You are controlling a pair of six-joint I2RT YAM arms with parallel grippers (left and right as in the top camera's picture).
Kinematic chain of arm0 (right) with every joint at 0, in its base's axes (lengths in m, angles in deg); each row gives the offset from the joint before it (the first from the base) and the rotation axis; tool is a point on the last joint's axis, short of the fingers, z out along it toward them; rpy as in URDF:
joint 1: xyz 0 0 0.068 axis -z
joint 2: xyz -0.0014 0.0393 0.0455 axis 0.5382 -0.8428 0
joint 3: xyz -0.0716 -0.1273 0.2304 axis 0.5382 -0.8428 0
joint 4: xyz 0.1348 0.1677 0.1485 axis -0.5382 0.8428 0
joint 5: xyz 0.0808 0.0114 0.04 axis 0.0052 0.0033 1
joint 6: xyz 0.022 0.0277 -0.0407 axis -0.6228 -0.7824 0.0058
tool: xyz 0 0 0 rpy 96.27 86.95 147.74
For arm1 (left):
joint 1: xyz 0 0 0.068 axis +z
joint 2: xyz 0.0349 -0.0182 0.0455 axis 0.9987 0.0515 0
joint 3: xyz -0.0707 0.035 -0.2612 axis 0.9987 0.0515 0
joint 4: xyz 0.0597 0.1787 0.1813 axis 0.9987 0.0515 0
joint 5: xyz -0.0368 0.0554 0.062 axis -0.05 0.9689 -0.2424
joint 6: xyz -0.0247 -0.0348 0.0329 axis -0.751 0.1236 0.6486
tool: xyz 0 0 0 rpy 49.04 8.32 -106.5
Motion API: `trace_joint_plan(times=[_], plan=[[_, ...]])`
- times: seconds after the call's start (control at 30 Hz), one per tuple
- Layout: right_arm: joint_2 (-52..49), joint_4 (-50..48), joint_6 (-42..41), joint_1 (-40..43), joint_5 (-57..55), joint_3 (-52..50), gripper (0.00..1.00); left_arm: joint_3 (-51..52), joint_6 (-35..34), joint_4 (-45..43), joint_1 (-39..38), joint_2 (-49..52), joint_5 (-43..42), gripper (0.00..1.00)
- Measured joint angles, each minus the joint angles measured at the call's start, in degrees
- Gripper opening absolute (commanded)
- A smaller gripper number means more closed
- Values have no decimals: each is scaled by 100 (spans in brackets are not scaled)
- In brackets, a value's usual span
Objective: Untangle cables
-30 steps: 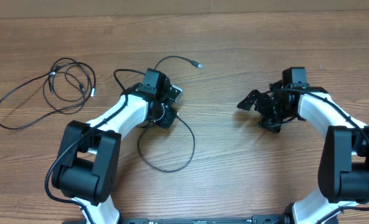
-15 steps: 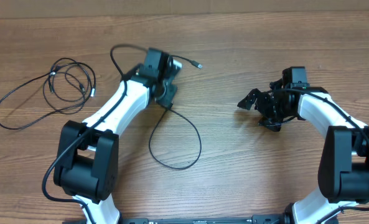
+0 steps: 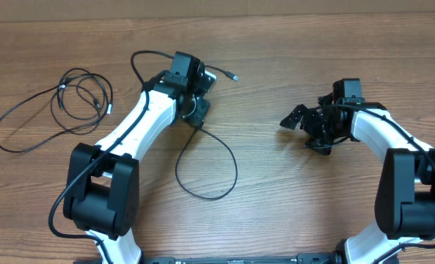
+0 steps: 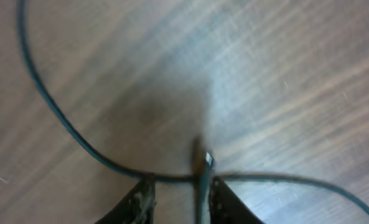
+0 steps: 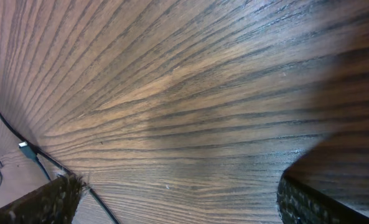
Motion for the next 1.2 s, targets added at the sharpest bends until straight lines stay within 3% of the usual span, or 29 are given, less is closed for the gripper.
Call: trace_joint_plan(times=[0.13,0.27,0.43,0.87,1.0,1.2], plan=[[0,-2,2,-2,0,0,100,66,-2,396,0,0,-186,34],[0,0,0,0,2,0,100,98,-13,647,0,0,-273,50],[0,0,2,0,2,0,100,278,-17,407,0,0,-297,52],[0,0,0,0,2,0,100,1266,-17,-1137,0,0,-334,50],[0,2,2,0,2,0,100,1377,-2,-1355,0,0,-337,32],[0,0,2,0,2,0,100,1438,-17,-1381,0,0,-358,40]])
